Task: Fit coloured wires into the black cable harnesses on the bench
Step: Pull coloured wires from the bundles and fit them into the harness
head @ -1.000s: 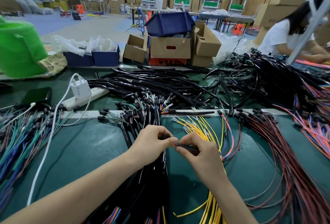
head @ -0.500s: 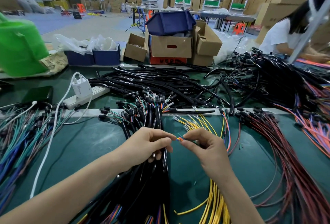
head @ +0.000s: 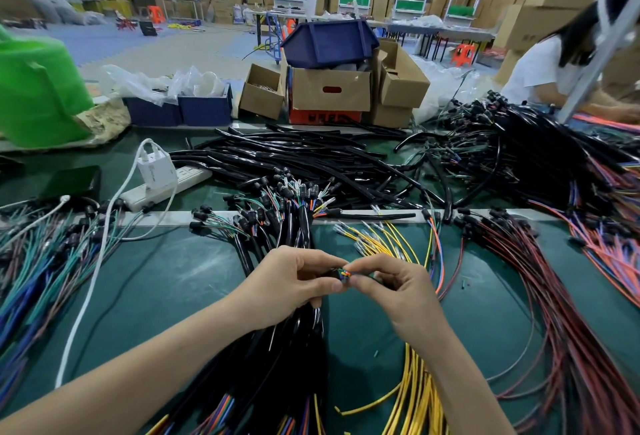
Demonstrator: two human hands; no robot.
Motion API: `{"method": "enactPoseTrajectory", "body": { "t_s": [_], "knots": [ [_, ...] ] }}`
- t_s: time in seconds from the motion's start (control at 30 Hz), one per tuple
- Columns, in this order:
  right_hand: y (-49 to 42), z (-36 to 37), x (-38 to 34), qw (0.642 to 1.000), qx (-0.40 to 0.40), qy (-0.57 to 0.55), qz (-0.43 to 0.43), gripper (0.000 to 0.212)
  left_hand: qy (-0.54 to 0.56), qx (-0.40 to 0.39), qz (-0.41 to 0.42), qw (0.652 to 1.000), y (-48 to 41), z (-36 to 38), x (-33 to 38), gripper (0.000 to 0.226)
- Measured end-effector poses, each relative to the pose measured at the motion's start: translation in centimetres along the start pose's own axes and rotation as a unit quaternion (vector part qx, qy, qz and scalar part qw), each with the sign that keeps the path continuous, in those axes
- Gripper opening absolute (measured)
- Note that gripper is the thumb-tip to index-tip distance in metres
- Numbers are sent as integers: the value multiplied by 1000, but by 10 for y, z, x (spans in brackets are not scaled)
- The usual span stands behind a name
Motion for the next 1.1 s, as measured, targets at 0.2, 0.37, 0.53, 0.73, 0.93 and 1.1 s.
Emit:
{"method": "enactPoseTrajectory", "body": {
  "t_s": [0.2,0.37,0.53,0.73,0.93,1.1],
  "knots": [
    [-1,0,5,1000,-17,-1,2,29,-18,-12,19,1000,0,1,1,24],
    [-1,-1,7,1000,-16,1,3,28,-6,16,30,999,1,0,-3,27],
    [-1,2,7,1000,-20,15,-6,30,-25,21,42,999,0,0,-3,21],
    [0,4,11,997,-22,75,-7,10,-96,9,45,994,-1,-1,-2,15],
    [4,11,1,989,-41,138,-45,20,-194,-26,1,981,-5,-2,-11,7],
    [4,17,-1,982,-54,175,-46,26,-213,-51,-17,975,0,1,-15,15]
  ]
}}
Point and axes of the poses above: each hand's wrist, its own y-axis away from the middle knuckle, its own z-axis out of the palm, x = y × z, the point moved 7 cm from there along -y, towards the middle knuckle, and after that the axes turned 4 degrees about -y, right-handed, at the moved point
